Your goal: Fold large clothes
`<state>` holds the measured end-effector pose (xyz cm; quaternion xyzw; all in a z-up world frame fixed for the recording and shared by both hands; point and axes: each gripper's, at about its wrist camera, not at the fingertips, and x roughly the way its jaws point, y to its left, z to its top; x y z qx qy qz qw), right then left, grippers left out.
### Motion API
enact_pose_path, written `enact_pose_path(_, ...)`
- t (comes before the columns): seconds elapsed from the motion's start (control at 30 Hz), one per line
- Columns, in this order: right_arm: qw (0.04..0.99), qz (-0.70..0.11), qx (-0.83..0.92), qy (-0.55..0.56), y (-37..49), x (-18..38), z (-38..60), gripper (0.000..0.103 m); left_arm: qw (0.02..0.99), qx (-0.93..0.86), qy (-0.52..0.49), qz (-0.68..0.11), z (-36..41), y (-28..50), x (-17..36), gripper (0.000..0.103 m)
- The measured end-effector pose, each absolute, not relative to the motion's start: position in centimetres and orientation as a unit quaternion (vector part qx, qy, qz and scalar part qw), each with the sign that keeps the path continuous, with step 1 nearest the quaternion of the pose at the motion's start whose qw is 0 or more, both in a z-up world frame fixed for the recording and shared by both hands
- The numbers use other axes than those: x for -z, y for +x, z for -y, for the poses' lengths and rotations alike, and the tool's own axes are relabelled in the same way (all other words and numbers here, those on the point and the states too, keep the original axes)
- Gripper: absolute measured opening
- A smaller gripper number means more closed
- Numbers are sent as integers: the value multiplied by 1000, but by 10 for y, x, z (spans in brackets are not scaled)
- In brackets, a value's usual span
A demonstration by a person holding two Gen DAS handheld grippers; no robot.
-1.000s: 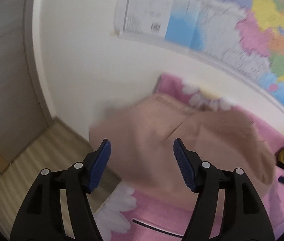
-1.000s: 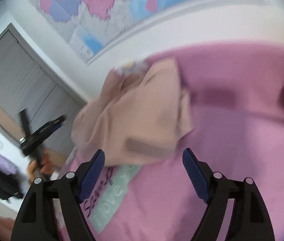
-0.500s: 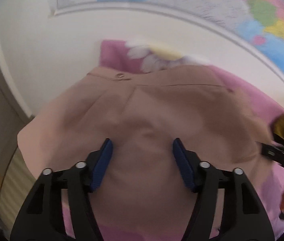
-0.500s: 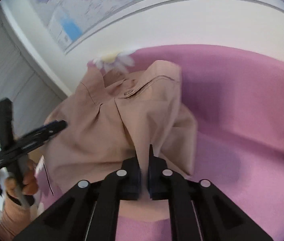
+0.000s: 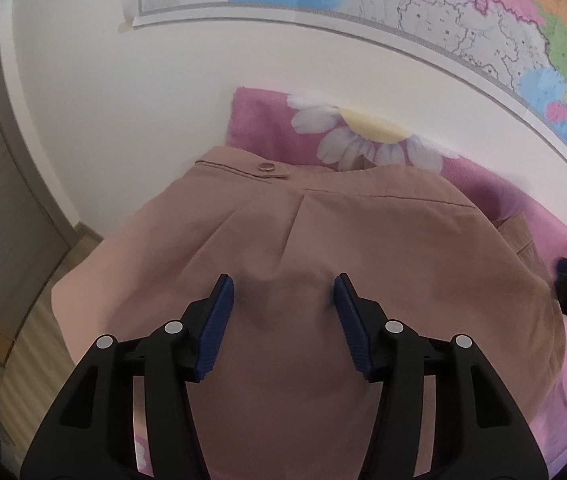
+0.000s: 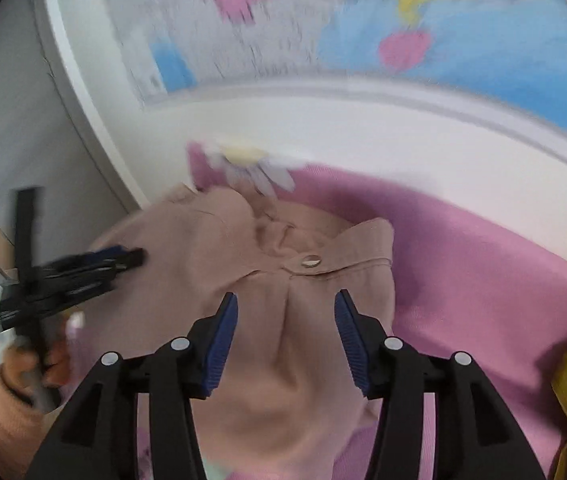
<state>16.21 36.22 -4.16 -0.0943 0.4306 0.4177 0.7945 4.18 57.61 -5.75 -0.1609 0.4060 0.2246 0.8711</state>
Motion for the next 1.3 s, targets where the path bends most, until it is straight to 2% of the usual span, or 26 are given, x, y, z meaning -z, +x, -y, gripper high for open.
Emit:
enact_pose_path(0.1,765,-488,-409,-97,183,72,-379,47,870,-226,-158,-409,-576,42,58,55)
enact_pose_path(0.17,765,-489,-408,-93,189,80,-377,3,869,-228,-151,-412,-578,45,59,56)
enact_pose_path(0.33,795,-458,-397,-16,201,64,-337,2,866,-234,-148,-416,-583,54,58,56)
enact_pose_path(0.43,779,-488,-393,-19,201,76,-334,6,861,-245,-146,-421,-585,57,61,58)
enact_pose_path(0.5,781,-485,-392,-31,195,75,-334,24,861,-247,-141,-421,-584,58,61,58)
enact_pose_path(0.53,791,-474,-387,-24,193,69,-327,40,861,-248,-140,-421,-584,57,59,58)
enact_pose_path(0.57,804,-456,-381,-12,190,61,-320,45,862,-249,-139,-418,-583,55,57,57)
enact_pose_path(0.73,800,-426,-423,-25,176,41,-319,44,872,-244,-125,-406,-572,49,45,59)
enact_pose_path(0.8,800,-410,-433,-61,165,43,-334,44,878,-246,-117,-393,-565,45,39,71)
enact_pose_path(0.87,789,-430,-429,-86,162,55,-349,44,884,-249,-106,-380,-555,40,34,78)
enact_pose_path(0.97,778,-461,-421,-65,170,69,-346,45,890,-249,-85,-372,-538,33,29,79)
enact_pose_path(1.03,779,-463,-421,-42,172,64,-335,45,895,-245,-79,-365,-529,27,26,85)
enact_pose_path(1.07,782,-458,-421,-40,170,59,-329,49,897,-242,-79,-361,-524,24,24,86)
enact_pose_path(1.2,792,-427,-434,-50,150,44,-314,53,906,-240,-64,-344,-506,13,14,92)
enact_pose_path(1.3,793,-412,-446,-53,128,41,-322,62,910,-235,-66,-336,-496,4,8,96)
